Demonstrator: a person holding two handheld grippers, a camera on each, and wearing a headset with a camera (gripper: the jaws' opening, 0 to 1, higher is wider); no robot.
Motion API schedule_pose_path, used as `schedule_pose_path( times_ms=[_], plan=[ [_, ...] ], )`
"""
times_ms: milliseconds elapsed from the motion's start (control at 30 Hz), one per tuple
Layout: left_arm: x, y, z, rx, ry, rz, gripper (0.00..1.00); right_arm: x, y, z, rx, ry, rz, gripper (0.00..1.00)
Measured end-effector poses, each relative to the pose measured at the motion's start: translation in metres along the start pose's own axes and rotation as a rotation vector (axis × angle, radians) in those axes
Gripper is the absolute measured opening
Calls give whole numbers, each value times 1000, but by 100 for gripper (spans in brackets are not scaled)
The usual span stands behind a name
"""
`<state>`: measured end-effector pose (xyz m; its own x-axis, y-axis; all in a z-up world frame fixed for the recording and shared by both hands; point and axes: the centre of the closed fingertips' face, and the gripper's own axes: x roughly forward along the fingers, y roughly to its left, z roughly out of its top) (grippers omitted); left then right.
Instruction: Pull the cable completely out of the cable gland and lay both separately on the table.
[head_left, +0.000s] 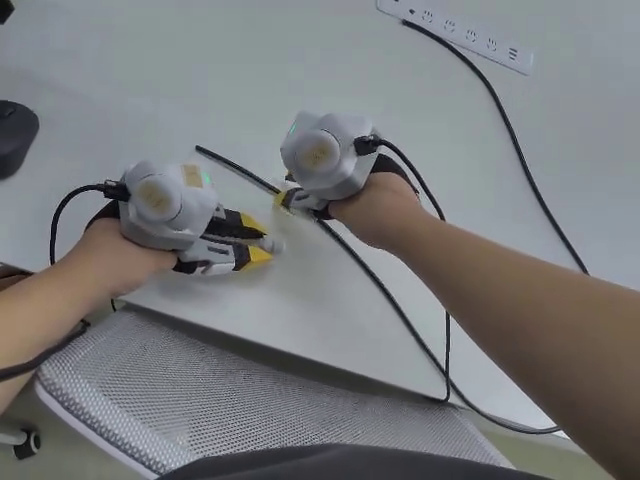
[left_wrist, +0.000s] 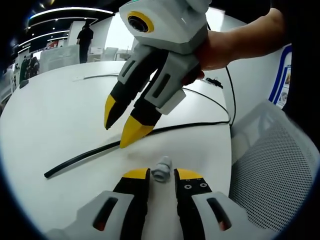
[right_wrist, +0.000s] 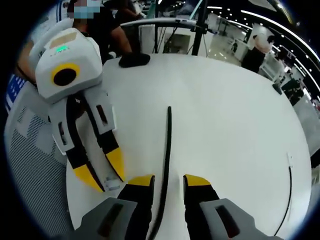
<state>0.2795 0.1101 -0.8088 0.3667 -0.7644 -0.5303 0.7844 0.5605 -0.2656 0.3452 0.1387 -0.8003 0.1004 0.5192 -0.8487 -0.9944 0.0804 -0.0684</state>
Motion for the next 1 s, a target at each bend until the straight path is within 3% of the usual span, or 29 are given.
schedule_pose_path(
  times_ms=[300, 700, 1000],
  plan=[
    [-5, -2, 4, -7, -6, 15, 27, -33, -5, 6, 61, -76, -32, 31],
    [-18, -11, 18, -30, -34, 34, 37, -90, -4, -7, 140, -166, -80, 41],
    [-30, -22, 29, -59, -55, 36, 44, -123, 3, -21, 166, -217, -109, 50]
  ],
)
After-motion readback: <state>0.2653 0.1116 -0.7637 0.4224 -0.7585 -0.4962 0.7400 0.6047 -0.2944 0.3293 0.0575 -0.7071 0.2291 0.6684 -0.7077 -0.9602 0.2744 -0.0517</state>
